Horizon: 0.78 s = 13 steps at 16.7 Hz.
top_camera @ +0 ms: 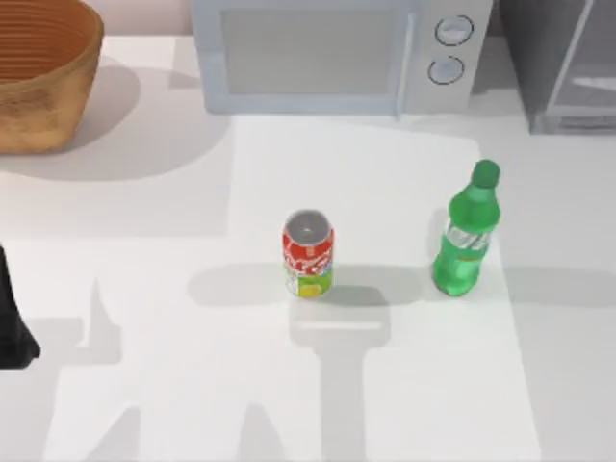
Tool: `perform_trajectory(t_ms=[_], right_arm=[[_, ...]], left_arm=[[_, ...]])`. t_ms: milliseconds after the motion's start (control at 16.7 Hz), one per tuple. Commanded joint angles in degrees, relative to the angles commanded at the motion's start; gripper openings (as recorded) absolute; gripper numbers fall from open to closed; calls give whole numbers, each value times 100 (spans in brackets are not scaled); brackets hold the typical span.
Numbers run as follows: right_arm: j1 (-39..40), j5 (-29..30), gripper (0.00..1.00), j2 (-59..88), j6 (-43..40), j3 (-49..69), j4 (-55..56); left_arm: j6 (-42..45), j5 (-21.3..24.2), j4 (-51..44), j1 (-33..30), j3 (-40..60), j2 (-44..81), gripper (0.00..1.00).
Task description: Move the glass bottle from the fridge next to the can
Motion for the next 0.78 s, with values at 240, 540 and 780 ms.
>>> perform_trajectory(t_ms=[240, 540, 780], right_arm=[[1170, 258, 100, 36, 2008, -47, 1576], [2698, 604, 100, 38, 4606, -95, 3708], [3639, 812, 100, 8, 5988, -123, 4990]], left_arm=[[0, 0, 0, 0, 0, 0, 100], [0, 0, 0, 0, 0, 0, 100], [0, 0, 0, 0, 0, 0, 100]])
